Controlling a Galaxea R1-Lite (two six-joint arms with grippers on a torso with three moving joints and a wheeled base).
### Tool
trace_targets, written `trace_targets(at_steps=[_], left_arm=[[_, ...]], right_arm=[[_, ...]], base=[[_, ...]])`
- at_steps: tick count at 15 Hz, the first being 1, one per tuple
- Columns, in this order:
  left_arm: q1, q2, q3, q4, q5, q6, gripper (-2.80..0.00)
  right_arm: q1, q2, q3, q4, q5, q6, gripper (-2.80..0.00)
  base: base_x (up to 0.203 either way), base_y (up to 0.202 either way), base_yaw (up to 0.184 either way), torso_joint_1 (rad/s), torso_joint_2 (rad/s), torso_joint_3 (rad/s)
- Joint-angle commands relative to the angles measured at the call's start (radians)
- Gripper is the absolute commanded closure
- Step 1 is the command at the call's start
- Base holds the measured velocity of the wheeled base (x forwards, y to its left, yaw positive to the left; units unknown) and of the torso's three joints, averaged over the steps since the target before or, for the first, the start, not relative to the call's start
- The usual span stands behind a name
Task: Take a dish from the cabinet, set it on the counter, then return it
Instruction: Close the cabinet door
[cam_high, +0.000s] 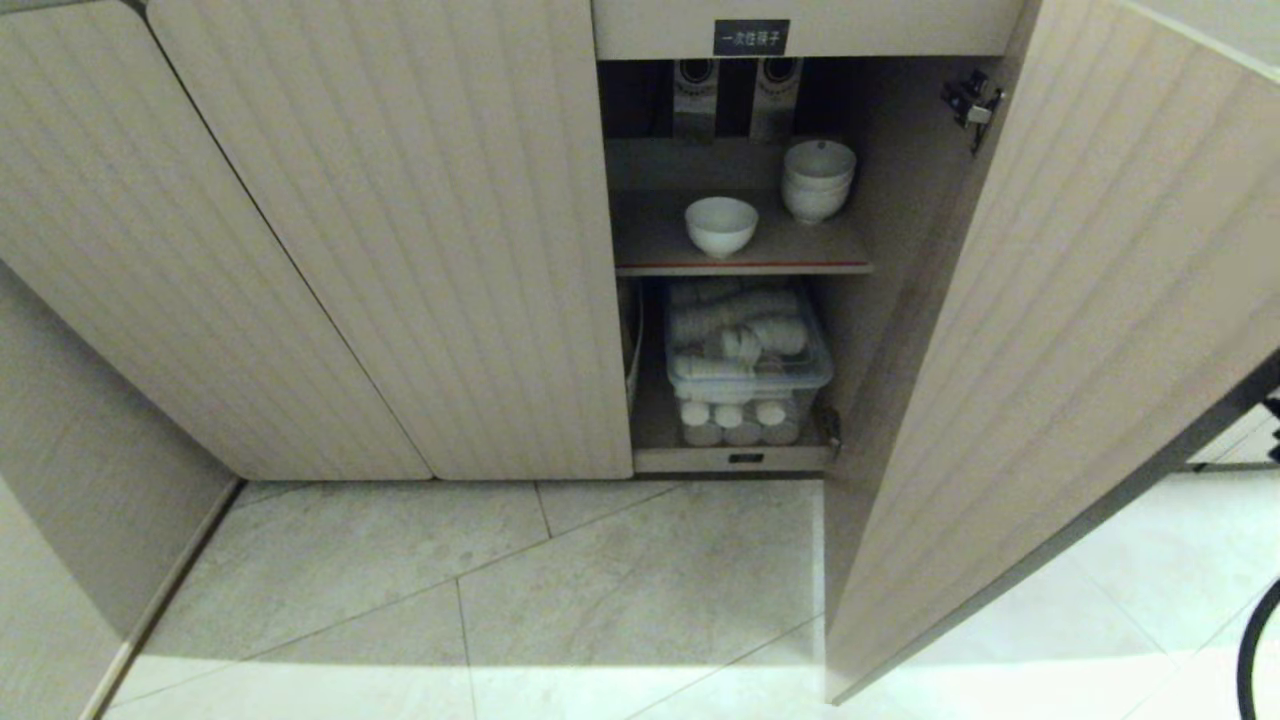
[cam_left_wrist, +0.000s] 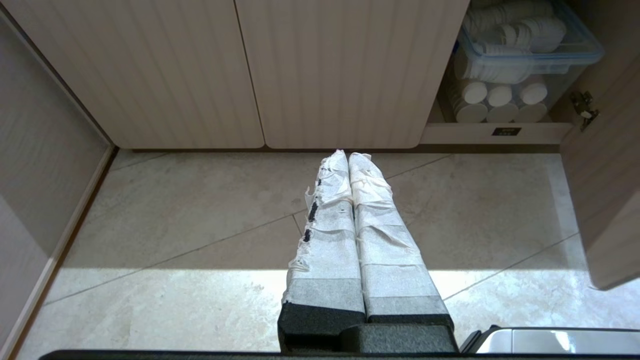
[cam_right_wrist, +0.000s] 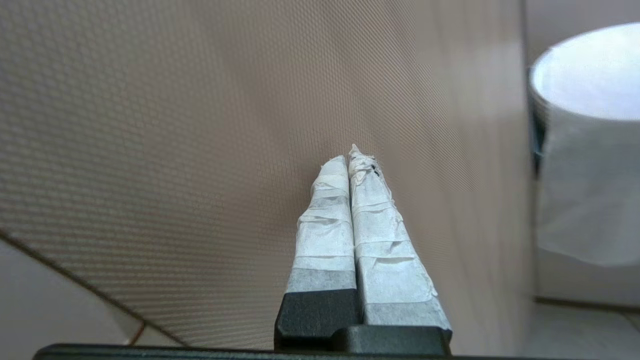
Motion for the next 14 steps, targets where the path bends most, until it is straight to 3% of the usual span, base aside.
trace_targets(at_steps=[1,8,14], left_arm=[[0.001,0.000,0.000,0.000,-0.001,0.000,0.00],[0.000,0.000,0.000,0.000,-0.001,0.000,0.00],[0.001,0.000,0.000,0.000,-0.001,0.000,0.00]], right_arm=[[0.026,0.081,-0.010,-0.046,0.000,0.001,0.00],[0.040,0.343,-0.083,-0.253,-0.001,-0.004,0.00],[0.064,0.593,-0.330,-0.317,0.000,0.000,0.00]], base=[[0.000,0.000,0.000,0.000,0.00,0.000],[0.000,0.000,0.000,0.000,0.00,0.000],[0.000,0.000,0.000,0.000,0.00,0.000]])
